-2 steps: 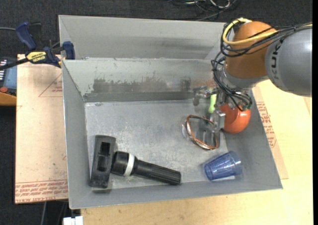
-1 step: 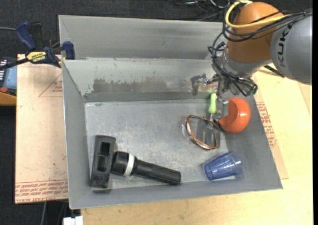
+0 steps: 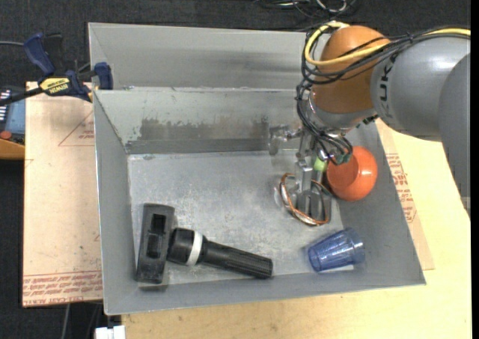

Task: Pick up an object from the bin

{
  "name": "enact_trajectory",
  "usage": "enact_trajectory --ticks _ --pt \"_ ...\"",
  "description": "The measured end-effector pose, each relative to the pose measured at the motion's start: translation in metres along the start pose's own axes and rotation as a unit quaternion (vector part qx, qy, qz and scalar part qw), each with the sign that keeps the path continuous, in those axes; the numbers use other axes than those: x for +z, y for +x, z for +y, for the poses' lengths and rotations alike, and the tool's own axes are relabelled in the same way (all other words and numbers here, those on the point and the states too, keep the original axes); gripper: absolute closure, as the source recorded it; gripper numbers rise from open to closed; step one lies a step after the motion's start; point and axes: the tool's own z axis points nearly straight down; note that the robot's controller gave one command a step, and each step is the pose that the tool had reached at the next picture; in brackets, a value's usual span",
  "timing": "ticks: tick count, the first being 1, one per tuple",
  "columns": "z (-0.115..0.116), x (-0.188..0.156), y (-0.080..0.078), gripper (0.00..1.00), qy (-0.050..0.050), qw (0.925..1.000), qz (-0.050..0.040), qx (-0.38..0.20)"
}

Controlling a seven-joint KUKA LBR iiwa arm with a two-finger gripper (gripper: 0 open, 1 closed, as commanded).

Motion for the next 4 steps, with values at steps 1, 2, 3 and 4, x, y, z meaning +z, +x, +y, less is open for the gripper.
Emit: enact_trajectory --ticks 1,2,3,4 --pt "-0.04 0.029 0.009 0.0 0.004 0.9966 -0.0066 -0.082" --pt "-0.026 0.028 0.003 1.0 0.0 1.0 -0.0033 -0.002" --pt "-0.026 0.028 0.003 1.0 0.0 1.0 -0.0033 -0.002" --pt "-0.025 0.007 0.005 1.0 -0.001 1.0 -0.0009 -0.002"
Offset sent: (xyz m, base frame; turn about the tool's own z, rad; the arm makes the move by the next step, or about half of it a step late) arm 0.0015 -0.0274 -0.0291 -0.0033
